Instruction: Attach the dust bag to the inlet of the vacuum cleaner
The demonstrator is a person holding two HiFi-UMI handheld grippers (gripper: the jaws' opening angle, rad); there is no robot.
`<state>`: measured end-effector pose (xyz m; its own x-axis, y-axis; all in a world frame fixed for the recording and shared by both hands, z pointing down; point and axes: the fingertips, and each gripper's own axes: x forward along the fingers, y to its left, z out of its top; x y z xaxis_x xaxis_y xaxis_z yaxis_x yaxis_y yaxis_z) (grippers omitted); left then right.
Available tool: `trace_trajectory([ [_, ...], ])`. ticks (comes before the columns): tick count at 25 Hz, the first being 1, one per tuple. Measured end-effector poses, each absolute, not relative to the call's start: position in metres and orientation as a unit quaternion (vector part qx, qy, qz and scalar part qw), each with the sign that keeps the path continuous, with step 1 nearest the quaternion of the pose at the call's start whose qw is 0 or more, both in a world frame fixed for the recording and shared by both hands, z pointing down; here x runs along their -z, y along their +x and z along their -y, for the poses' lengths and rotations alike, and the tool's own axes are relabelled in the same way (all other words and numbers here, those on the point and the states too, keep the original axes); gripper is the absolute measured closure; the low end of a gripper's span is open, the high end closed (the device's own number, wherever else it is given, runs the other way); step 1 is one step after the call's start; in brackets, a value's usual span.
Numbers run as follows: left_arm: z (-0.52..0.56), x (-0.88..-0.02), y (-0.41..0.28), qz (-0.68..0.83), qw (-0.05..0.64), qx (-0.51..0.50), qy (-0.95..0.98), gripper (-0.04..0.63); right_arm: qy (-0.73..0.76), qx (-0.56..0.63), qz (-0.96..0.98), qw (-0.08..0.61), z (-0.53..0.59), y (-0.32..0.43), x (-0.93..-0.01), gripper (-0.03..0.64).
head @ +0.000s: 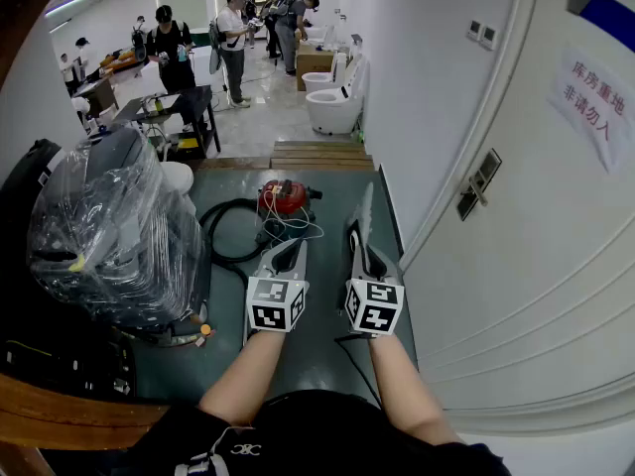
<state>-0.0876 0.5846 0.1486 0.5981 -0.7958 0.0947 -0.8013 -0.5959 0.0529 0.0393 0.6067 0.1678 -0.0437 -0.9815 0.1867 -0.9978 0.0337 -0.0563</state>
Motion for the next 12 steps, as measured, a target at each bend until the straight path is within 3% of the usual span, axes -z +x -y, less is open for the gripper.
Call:
trace_trajectory([
  [12,-0.588,-0.15,-0.074,0.442,0.041,-0.034,0.895,0.598,0.688,-0.088,0.72,0.039,-0.605,0.045,-0.168,0.598],
])
